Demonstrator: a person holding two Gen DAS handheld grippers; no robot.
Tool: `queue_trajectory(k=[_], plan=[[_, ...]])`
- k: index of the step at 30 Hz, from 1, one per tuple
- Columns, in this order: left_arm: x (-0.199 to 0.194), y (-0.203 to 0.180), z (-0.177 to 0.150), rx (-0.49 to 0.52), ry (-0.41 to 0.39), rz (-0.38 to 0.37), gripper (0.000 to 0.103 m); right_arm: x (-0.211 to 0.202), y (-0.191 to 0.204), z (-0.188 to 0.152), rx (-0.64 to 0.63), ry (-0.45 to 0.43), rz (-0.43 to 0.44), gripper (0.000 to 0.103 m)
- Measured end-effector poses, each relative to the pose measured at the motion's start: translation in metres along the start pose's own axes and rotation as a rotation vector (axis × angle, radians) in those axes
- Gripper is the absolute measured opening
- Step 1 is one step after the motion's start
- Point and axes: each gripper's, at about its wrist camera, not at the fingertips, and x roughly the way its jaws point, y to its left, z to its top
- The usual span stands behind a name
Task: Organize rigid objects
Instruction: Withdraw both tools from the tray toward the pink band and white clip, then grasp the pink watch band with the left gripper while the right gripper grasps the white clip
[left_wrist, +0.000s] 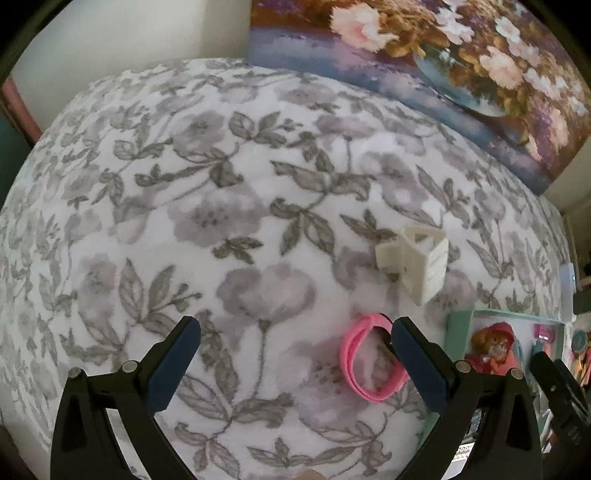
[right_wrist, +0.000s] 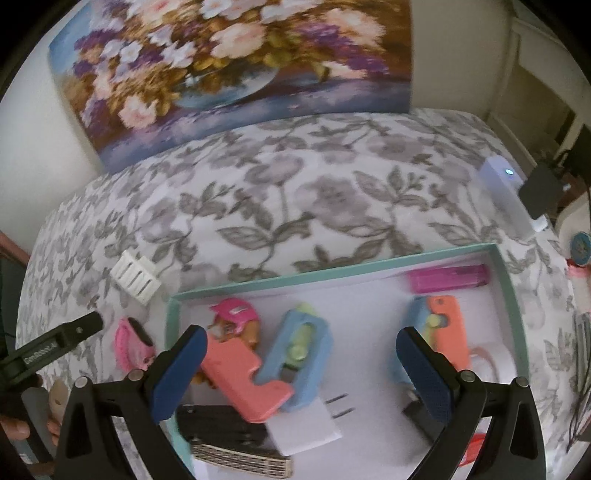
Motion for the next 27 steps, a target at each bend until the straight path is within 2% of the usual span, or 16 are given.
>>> queue_trajectory(k=[5, 12, 13, 15, 17, 22, 27], plan=[[0.008, -0.015, -0.004, 0.054, 0.031, -0.025, 0.103, 0.005, 0.019, -0.002, -0.033, 0.014, 0.005, 0.103], [0.021, -0.030, -0.011, 0.102, 0.069, -0.040, 0.101, 0.009, 0.027, -0.004, -0.051, 0.024, -0.001, 0.103], [0.022, -0.031, -0.012, 0.108, 0.073, -0.042, 0.099, 0.010, 0.027, -0.004, -0.048, 0.026, -0.004, 0.103], [0.023, -0.034, -0.014, 0.120, 0.079, -0.049, 0.088, 0.011, 0.025, -0.004, -0.045, 0.028, -0.005, 0.103], [0.024, -0.038, -0.017, 0.132, 0.085, -0.068, 0.083, 0.011, 0.024, -0.004, -0.043, 0.029, -0.006, 0.103], [0.025, -0.058, -0.024, 0.176, 0.089, -0.095, 0.058, 0.012, 0.024, -0.005, -0.038, 0.028, -0.010, 0.103], [0.022, -0.064, -0.025, 0.185, 0.081, -0.101, 0.058, 0.010, 0.023, -0.004, -0.026, 0.019, -0.010, 0.103]])
